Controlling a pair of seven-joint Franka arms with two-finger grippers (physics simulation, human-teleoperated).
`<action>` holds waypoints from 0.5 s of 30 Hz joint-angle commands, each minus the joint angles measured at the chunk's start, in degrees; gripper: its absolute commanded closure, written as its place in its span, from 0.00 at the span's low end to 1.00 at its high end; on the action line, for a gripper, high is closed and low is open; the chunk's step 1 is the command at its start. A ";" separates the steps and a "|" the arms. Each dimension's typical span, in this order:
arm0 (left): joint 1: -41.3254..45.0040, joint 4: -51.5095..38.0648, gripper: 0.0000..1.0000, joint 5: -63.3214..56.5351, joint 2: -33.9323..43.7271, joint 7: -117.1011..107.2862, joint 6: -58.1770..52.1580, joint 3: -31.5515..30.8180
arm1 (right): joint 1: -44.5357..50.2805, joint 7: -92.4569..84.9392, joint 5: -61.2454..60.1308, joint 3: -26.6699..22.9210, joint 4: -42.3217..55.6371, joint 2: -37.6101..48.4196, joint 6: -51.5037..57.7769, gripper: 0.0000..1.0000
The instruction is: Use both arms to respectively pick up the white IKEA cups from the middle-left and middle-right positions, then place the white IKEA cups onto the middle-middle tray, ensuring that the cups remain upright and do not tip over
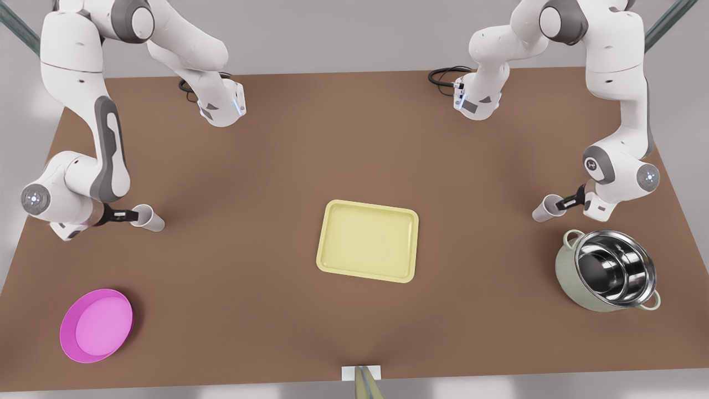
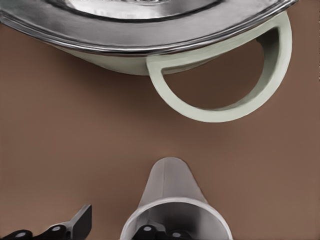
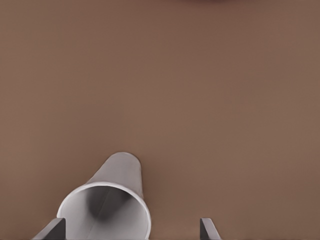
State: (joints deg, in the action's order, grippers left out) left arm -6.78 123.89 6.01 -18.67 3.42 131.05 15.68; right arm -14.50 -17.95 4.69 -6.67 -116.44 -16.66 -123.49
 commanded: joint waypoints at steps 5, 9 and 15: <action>1.77 -0.31 0.79 3.75 1.35 1.59 0.27 -0.48 | -2.81 -7.10 -0.12 -0.01 -3.88 -2.76 -10.63 0.00; 11.43 -1.10 0.79 3.66 6.10 -9.04 -2.72 -0.83 | -3.34 -7.45 -0.03 0.08 -5.11 -4.69 -12.74 0.03; 14.43 -24.30 0.79 3.40 -3.30 -40.94 -13.01 -20.78 | -2.37 -7.45 -0.03 0.87 -4.41 -5.48 -12.48 0.73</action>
State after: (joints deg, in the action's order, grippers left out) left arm 7.56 100.97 9.13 -21.20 -6.39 122.66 -3.22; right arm -17.00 -22.03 4.61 -5.88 -120.99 -22.12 -134.82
